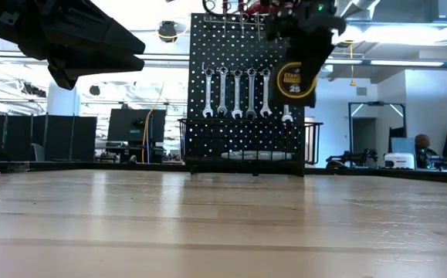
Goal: Hang tools onto peg board
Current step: Put the yellow steel tape on the wire basket on the pegboard
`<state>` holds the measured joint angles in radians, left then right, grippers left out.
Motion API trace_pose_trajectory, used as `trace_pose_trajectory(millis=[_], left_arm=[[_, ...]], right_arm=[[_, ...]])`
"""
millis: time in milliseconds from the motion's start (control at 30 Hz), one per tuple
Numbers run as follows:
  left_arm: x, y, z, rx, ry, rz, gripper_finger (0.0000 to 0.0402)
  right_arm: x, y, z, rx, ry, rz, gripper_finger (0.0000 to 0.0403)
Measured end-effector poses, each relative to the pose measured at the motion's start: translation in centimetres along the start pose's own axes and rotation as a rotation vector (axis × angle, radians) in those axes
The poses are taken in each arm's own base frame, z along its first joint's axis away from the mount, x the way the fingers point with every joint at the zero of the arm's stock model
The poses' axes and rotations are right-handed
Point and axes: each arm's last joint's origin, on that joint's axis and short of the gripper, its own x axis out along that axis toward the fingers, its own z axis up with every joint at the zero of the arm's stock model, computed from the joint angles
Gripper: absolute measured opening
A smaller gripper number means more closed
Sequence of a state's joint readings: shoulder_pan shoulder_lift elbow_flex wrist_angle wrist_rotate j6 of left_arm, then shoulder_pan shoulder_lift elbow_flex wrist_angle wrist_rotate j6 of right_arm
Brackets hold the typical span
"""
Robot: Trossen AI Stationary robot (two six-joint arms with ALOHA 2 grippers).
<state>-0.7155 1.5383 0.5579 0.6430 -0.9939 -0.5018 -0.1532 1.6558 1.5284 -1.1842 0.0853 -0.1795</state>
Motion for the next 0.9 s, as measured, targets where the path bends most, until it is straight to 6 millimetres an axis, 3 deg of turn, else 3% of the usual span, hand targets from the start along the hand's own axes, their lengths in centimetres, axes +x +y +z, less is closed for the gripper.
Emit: trace_pose_trajectory(millis=[200,333,467,700,900], left_arm=[[-0.3,-0.2,-0.1,-0.004,0.001,-0.013,0.0141],[-0.7,-0.6,-0.1,0.006,0.003,-0.033,0.0141],[-0.7,-1.3,0.6,0.024,-0.012,-0.040,0.0141],[0.8,-2.6,0.4,0.100,-0.016,-0.013,0.0141],[3.3,-3.7,-0.2,0.148,-0.012,0.034,0.0141]], right_arm=[[0.2,6.3,0.9,-0.107,-0.075,0.067,0.0243],[1.8,10.9,0.5,-0.169,-0.123,0.126,0.0243],[3.8,14.1,-0.5,-0.174,-0.157,0.165,0.0243],[7.2,17.4,-2.6,-0.119,-0.172,0.205,0.0243],[10.4,18.2,-3.3,-0.110,-0.139,0.222,0.0243]])
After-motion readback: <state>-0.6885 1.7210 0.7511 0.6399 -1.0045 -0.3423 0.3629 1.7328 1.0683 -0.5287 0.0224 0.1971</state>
